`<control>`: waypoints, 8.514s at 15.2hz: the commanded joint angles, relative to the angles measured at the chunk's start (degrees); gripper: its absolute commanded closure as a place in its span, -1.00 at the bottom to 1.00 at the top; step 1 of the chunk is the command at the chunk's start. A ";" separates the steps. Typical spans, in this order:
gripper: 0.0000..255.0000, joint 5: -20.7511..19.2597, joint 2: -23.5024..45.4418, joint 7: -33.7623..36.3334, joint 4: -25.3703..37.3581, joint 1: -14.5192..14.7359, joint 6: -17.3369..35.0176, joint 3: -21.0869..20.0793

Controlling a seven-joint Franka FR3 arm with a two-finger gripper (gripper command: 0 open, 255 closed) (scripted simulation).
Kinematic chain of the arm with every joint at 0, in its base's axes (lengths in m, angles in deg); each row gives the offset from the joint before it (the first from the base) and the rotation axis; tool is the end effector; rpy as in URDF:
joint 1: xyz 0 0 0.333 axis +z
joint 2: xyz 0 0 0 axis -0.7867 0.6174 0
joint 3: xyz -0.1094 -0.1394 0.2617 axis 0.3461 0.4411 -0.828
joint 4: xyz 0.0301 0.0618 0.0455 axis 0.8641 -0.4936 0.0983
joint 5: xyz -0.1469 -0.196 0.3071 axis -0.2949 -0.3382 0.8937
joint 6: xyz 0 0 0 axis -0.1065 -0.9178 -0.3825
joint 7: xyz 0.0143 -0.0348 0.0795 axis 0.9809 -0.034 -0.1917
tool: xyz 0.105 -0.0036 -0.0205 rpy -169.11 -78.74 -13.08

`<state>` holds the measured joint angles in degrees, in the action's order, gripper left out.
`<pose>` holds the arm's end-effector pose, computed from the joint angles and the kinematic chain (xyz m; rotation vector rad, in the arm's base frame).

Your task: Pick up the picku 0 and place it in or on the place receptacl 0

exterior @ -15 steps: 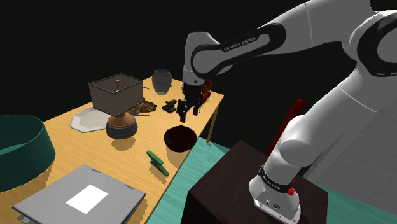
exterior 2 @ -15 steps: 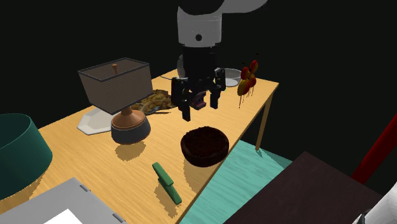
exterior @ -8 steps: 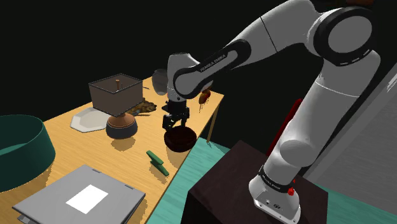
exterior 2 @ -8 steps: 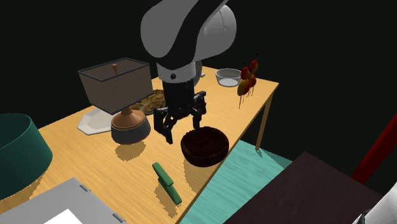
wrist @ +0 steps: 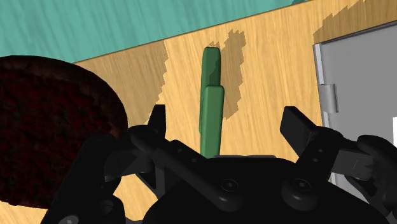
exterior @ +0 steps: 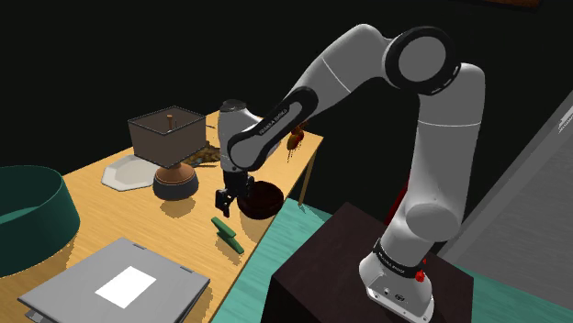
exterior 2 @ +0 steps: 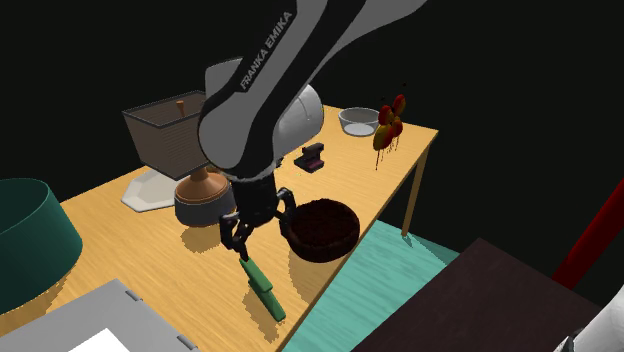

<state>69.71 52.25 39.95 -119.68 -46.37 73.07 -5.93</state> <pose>0.4961 0.1979 0.2253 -3.1141 -0.0834 0.2504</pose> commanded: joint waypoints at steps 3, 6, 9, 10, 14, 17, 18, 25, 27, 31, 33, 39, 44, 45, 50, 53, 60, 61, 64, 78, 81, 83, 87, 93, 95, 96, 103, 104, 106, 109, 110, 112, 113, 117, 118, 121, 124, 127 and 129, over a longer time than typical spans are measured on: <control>-1.00 -2.10 6.44 2.12 3.28 1.51 2.33 1.01; -1.00 -2.66 8.17 2.51 2.99 1.87 4.32 1.40; -1.00 -3.24 9.97 2.91 2.81 2.26 6.27 1.82; -1.00 -3.35 10.31 2.98 2.77 2.34 6.65 1.90; -1.00 -3.35 10.32 2.98 2.79 2.35 6.64 1.90; -1.00 -3.35 10.31 2.98 2.78 2.34 6.64 1.90; 1.00 -3.35 10.31 2.98 2.78 2.34 6.64 1.90; 1.00 -3.35 10.31 2.98 2.78 2.34 6.64 1.90; 1.00 -3.35 10.31 2.98 2.78 2.34 6.64 1.90; -1.00 -9.35 14.37 10.38 1.99 7.49 18.35 7.20; -1.00 -11.27 15.99 13.07 2.19 9.93 22.09 9.77; -1.00 -12.05 20.72 13.71 4.05 10.88 25.02 11.01; -1.00 -12.23 21.98 13.86 4.61 11.11 25.74 11.31; -1.00 -12.23 21.98 13.86 4.61 11.11 25.74 11.31; 1.00 -12.23 21.98 13.86 4.60 11.11 25.73 11.31; 1.00 -12.23 21.98 13.86 4.60 11.12 25.74 11.31; 1.00 -12.01 20.38 13.65 3.90 10.80 24.82 10.93; 1.00 -11.89 19.58 13.54 3.56 10.63 24.36 10.73; 1.00 -11.48 17.21 13.18 2.61 10.14 22.90 10.12; 1.00 -8.71 6.63 10.96 -0.33 7.88 15.24 7.21; 1.00 -7.97 4.49 10.40 -0.64 7.48 13.43 6.65; 1.00 -7.46 3.09 10.02 -0.78 7.23 12.19 6.31; 1.00 -6.43 0.37 9.26 -0.91 6.79 9.65 5.69; 1.00 -5.13 -2.49 5.60 -1.95 4.46 8.00 5.98; 1.00 -4.69 -3.06 2.52 -2.77 2.44 8.37 6.75; 1.00 -4.48 -3.27 0.97 -3.08 1.44 8.52 7.14; 1.00 -3.13 -3.55 -9.88 -3.36 -5.48 8.87 10.09; 1.00 -2.95 -3.41 -11.42 -3.13 -6.45 8.82 10.51; 1.00 -2.60 -3.01 -14.47 -2.48 -8.40 8.65 11.34; 1.00 -2.58 -1.29 -16.54 -1.86 -9.77 9.81 12.05; 1.00 -2.70 -0.63 -16.45 -1.87 -9.74 10.47 12.11; 1.00 -2.94 0.72 -16.26 -1.85 -9.66 11.79 12.23; 1.00 -3.06 1.40 -16.16 -1.82 -9.61 12.44 12.30; 1.00 -3.54 4.21 -15.78 -1.57 -9.40 14.99 12.60; 1.00 -3.65 4.93 -15.68 -1.47 -9.34 15.62 12.69; 1.00 -3.92 6.67 -15.46 -1.21 -9.19 17.09 12.90; 1.00 -3.92 6.68 -15.46 -1.20 -9.19 17.09 12.90; 1.00 -3.92 6.68 -15.47 -1.20 -9.19 17.09 12.90; -1.00 -3.92 6.68 -15.47 -1.20 -9.19 17.09 12.90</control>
<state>65.79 58.91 24.48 -120.87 -55.56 90.16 6.97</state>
